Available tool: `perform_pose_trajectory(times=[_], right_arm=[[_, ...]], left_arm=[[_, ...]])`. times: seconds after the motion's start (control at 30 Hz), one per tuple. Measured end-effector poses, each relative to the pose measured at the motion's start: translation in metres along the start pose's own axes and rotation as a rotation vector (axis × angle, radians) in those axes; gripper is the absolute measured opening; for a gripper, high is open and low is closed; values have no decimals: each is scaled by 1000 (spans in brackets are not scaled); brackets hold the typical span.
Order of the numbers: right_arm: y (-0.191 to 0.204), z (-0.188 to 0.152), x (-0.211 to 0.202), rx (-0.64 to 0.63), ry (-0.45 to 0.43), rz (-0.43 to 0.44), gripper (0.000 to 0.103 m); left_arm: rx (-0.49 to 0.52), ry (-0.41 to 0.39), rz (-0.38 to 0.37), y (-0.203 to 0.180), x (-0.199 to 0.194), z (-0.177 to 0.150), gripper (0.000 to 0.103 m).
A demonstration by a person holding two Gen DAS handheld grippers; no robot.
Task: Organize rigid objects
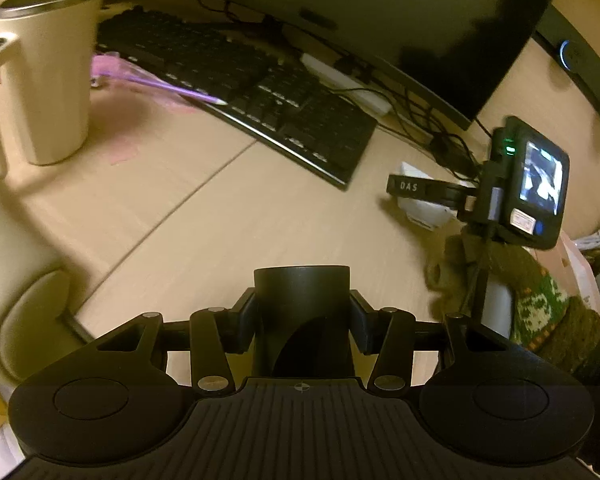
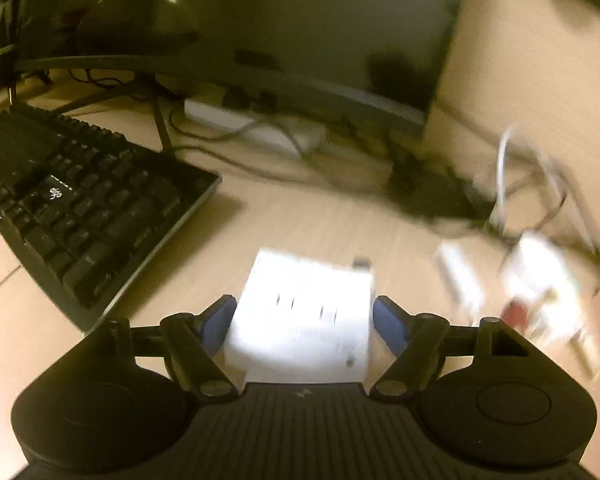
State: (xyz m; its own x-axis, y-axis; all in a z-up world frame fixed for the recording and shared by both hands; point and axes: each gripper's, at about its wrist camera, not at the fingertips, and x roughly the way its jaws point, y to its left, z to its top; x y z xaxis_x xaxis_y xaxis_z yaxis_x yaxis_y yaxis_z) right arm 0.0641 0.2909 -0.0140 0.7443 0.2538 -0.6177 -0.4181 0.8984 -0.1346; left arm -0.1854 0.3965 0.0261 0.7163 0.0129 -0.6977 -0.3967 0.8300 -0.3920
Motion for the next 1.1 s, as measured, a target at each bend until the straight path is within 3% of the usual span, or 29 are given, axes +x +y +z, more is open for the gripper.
perform_pose_trajectory(times=[0.1,0.33,0.43,0.67,0.8,0.9,0.97,1.03,1.1], right_arm=[[-20,-4,-5,49,27,100,68],[-74,-28,-86,8,-62,140,68],[-114,-46,-129,17,-87,79,68],[-217,-119,-222,52,-62,-178,68],[-255,-152,-260,110,-87,-268,68],[-266,-168,-276,130,-120,-303,68],[-267,-172,-279,139,-124,-314,68],[-268,-175,-282,154,-137,-330,68],[-271,-179,-285,166,-139,-338,68]], left_arm=[[43,28,-33,-13,11,0,52],[213,129,-203,-75,36,-11,52],[324,202,-279,-116,51,-24,52],[520,301,-466,-226,70,-47,52],[600,251,-543,-302,75,-28,52],[629,107,-597,-368,74,1,52],[578,28,-653,-405,82,20,51],[503,56,-685,-435,107,35,51],[459,34,-663,-446,124,37,52]])
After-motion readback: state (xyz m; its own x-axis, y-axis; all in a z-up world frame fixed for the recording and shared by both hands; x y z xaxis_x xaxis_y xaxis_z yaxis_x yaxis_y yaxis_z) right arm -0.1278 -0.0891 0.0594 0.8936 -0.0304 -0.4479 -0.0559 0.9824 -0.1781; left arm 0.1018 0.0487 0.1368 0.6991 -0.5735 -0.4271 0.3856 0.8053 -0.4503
